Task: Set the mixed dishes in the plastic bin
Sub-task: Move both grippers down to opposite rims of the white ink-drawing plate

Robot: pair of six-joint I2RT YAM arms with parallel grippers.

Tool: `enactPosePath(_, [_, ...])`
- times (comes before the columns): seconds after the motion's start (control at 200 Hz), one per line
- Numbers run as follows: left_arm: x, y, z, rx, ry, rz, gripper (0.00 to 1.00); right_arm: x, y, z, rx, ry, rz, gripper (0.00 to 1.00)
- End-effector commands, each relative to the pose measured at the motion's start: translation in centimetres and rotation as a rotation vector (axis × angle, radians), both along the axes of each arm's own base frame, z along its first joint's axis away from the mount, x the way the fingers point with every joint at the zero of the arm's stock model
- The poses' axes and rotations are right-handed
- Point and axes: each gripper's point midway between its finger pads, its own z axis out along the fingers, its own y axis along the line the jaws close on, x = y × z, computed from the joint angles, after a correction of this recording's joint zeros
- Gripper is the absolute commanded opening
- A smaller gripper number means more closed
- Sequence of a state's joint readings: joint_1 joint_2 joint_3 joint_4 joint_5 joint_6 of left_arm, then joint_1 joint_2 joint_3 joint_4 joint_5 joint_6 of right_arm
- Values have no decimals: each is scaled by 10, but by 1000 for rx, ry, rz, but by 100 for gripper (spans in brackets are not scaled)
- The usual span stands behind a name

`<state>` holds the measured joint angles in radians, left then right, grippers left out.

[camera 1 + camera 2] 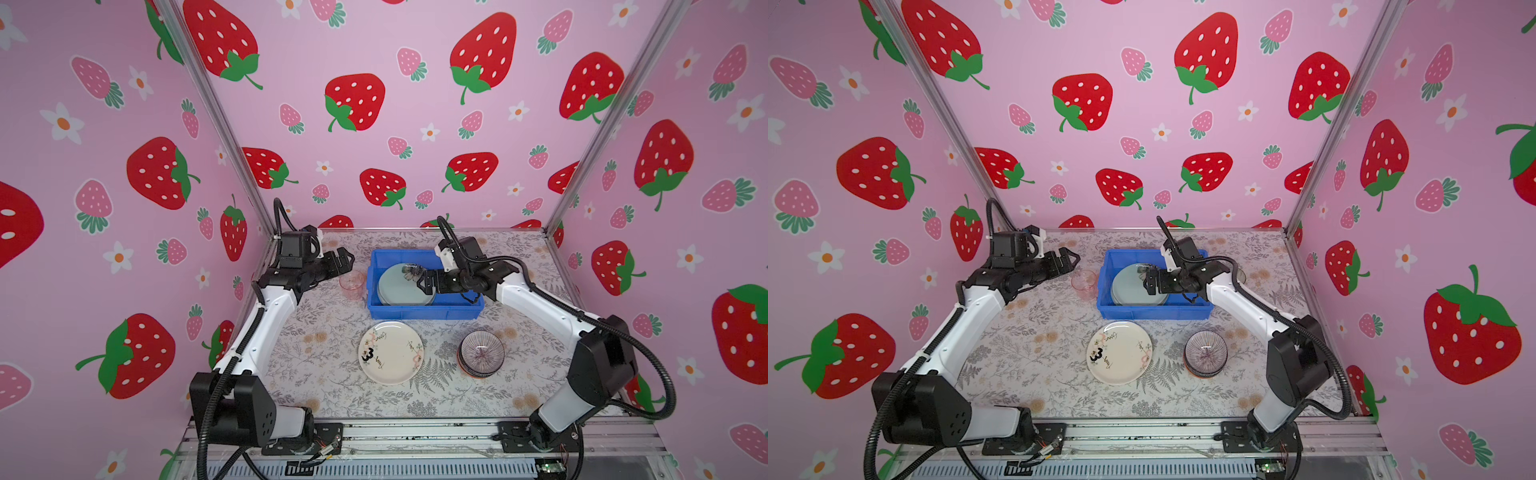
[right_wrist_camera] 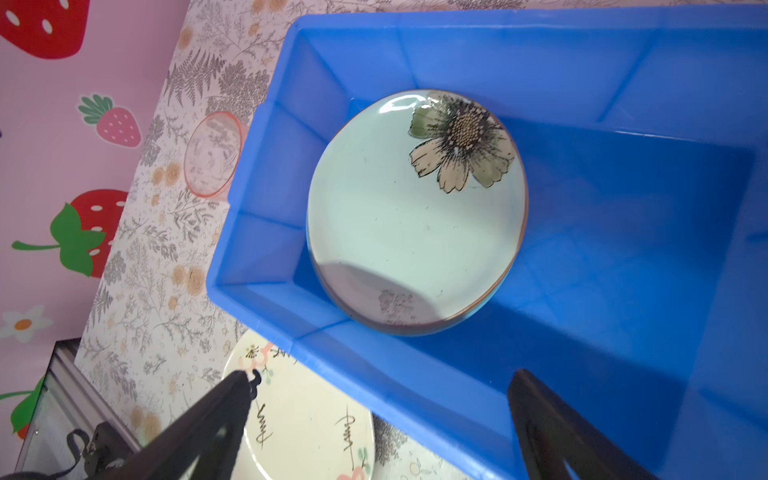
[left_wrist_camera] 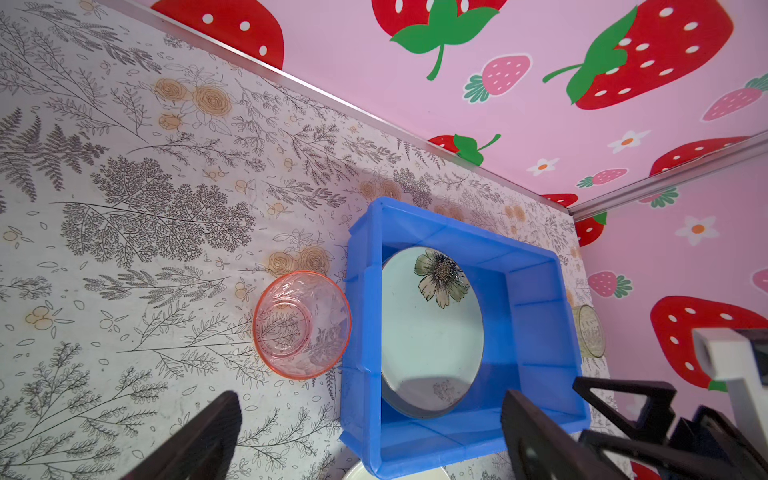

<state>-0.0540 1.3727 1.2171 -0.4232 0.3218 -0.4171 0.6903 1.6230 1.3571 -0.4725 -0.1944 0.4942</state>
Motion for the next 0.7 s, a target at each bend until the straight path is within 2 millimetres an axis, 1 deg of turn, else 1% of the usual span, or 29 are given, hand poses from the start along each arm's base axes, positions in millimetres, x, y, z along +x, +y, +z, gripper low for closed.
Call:
enactPosePath(0.0, [-11, 3, 10, -48, -4, 48, 100, -22, 2, 15, -35, -15, 53, 99])
enactPosePath(0.075, [-25, 7, 5, -65, 36, 87, 100, -31, 4, 15, -65, -15, 80, 99])
enactPosePath(0.15, [-44, 7, -1, -80, 76, 99, 100, -41, 6, 11, -72, -9, 97, 99])
enactPosePath(0.28, [-79, 5, -13, -80, 143, 79, 99, -58, 3, -4, -71, 22, 95, 99])
enactPosePath(0.35, [-98, 2, -22, -91, 181, 60, 99, -68, 6, -9, -39, 35, 92, 99])
enactPosePath(0.435, [-118, -3, -40, -120, 237, 42, 99, -81, 10, -19, -34, 56, 89, 99])
enactPosePath(0.52, [-136, -10, -62, -162, 296, 22, 99, -92, 20, -25, -44, 66, 101, 99])
enactPosePath(0.62, [-148, -17, -85, -224, 344, 21, 99, -103, 25, -39, -78, 89, 104, 99])
enactPosePath(0.695, [-154, -23, -101, -280, 373, 24, 99, -111, 28, -50, -78, 120, 104, 99])
